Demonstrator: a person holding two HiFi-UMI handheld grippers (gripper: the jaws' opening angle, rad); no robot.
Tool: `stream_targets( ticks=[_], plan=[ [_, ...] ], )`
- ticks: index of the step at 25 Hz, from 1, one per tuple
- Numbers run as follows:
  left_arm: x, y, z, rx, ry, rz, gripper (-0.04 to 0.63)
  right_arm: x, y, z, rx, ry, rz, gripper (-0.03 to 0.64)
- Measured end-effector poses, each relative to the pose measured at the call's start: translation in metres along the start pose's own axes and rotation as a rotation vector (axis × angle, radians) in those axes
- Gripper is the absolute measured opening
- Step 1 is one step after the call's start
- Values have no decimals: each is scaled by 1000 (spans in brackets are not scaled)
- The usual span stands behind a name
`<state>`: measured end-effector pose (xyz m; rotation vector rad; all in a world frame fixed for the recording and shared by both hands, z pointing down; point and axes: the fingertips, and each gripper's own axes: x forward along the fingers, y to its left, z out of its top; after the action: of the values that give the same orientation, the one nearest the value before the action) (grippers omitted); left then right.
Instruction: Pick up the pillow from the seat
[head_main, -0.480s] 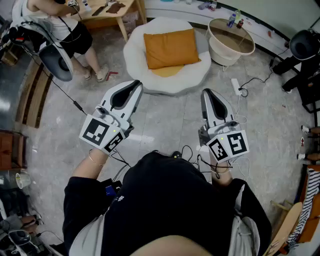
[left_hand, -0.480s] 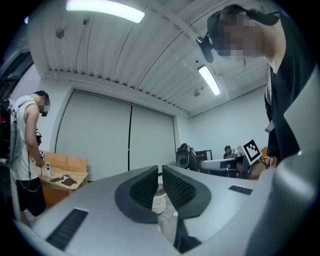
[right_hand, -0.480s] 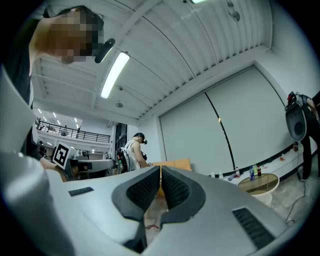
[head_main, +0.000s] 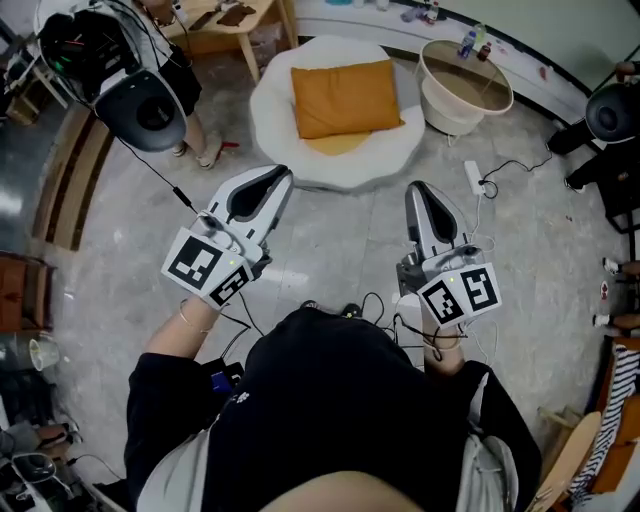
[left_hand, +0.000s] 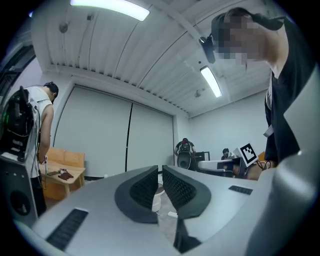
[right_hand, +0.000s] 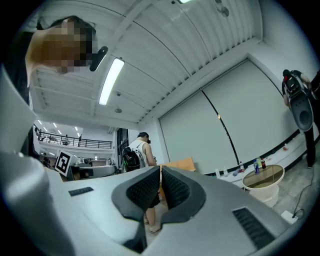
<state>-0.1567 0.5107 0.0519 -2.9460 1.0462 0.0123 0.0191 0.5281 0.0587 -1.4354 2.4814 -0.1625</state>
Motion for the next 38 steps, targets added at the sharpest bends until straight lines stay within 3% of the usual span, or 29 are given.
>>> stream_targets(
  ticks=[14, 25, 38],
  plan=[
    [23, -29, 2, 26, 38, -4, 34, -19, -20, 4, -2, 19, 18, 28],
    [43, -57, -8, -4, 32, -26, 34, -35, -38, 6, -16, 13, 39, 28],
    [93, -20, -15, -40, 14, -96, 34, -11, -78, 10, -26, -2, -37, 28]
  ],
)
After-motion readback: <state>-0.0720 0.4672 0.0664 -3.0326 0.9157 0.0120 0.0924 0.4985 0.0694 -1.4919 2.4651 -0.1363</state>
